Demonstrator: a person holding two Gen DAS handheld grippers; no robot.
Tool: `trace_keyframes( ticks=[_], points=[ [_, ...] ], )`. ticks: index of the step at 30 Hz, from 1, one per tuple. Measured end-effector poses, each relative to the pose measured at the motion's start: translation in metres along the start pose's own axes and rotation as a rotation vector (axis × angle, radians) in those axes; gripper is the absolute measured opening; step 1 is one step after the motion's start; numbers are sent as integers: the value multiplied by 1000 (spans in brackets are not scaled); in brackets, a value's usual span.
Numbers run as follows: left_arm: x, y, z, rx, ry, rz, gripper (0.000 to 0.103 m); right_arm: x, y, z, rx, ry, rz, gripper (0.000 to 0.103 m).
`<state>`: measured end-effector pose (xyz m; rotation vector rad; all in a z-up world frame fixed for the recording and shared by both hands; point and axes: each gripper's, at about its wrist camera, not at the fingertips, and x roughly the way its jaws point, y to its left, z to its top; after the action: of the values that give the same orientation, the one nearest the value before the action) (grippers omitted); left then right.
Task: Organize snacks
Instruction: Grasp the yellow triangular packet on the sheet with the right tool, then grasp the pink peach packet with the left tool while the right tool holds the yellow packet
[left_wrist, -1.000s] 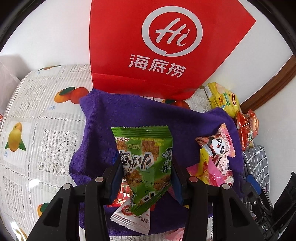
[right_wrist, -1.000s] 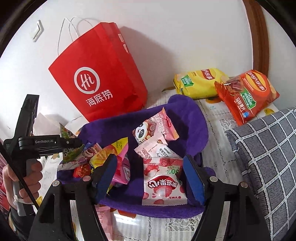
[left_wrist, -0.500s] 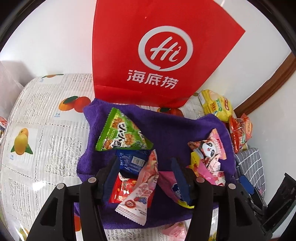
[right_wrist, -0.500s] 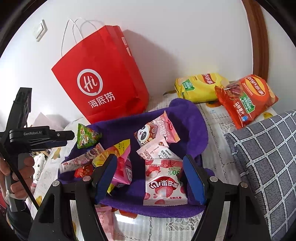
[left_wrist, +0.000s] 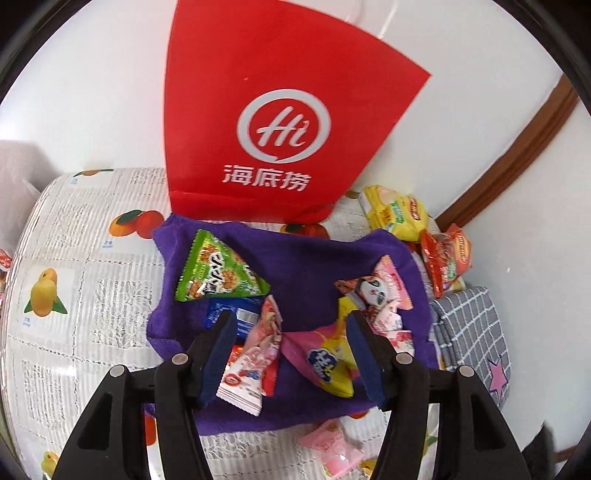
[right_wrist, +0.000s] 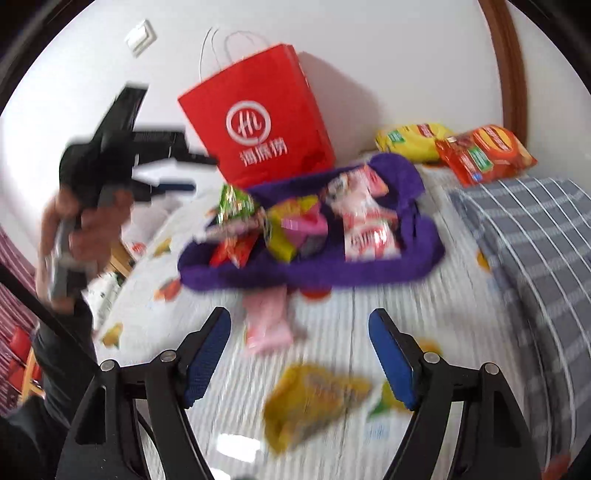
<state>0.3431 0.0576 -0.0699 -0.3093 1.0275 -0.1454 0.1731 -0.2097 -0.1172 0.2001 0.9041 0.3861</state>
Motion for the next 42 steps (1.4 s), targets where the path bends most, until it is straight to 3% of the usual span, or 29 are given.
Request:
trace_keyframes(
  ticks=[4, 10, 14, 16, 18, 21, 28, 35, 42],
  points=[
    [-9, -11, -4, 27, -3, -27, 59, -2, 19, -36, -29, 19, -169, 77],
    [-22, -21, -8, 59, -13, -55, 60, 20, 23, -59, 65, 66, -163, 77],
    [-31, -21, -9, 60, -25, -67, 60, 40, 22, -66, 99, 83, -259, 75],
    [-37, -19, -8, 54, -36, -69, 61, 41, 24, -64, 94, 52, -295, 68],
    [-41, -17, -7, 47, -46, -66, 62, 44, 19, -62, 115, 60, -303, 52],
    [-43, -16, -7, 49, -49, -67, 62, 41, 11, -61, 120, 44, -299, 44],
    [-38, -27, -11, 88, -44, -36, 63, 10, -11, -62, 117, -18, -336, 43],
    [-28, -45, -21, 146, -30, 26, 63, 5, -50, -61, 150, 5, -374, 44],
    [-16, -58, -58, 186, 23, 75, 63, 12, -50, -63, 102, 5, -377, 46]
  ],
)
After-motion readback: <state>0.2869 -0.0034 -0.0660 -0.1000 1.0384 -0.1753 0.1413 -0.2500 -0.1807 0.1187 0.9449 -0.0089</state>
